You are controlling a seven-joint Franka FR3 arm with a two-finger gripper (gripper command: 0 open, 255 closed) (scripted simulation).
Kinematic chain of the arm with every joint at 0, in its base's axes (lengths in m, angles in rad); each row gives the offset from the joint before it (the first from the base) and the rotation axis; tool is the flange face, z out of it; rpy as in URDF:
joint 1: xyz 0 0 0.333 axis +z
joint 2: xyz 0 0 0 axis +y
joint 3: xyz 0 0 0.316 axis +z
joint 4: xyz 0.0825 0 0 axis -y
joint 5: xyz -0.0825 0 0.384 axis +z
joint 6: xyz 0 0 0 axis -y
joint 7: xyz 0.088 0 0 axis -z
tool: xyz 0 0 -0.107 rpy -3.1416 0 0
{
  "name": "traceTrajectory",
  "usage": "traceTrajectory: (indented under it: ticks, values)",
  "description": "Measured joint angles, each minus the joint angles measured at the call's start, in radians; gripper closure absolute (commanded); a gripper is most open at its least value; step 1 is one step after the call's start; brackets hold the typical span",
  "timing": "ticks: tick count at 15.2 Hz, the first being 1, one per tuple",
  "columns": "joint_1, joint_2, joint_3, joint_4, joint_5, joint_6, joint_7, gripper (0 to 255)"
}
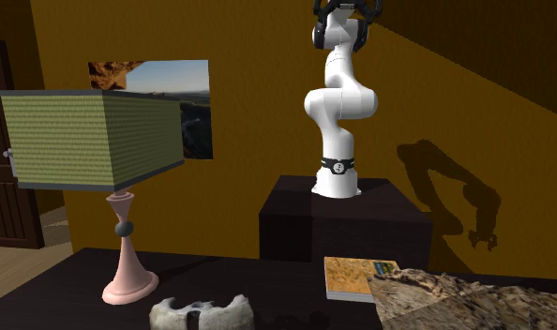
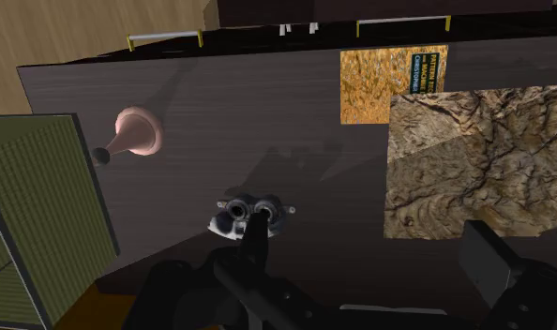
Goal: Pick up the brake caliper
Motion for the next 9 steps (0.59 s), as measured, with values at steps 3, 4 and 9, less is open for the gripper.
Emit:
traceTrajectory:
  ticks: [3, 4, 9]
  values:
    - [-0.008, 0.026, -0.005, -0.012, 0.003, 0.035, 0.016, 0]
    - [-0.013, 0.047, -0.007, -0.01, 0.007, 0.052, 0.029, 0]
    - [-0.043, 0.177, -0.028, -0.05, 0.021, 0.209, 0.093, 0]
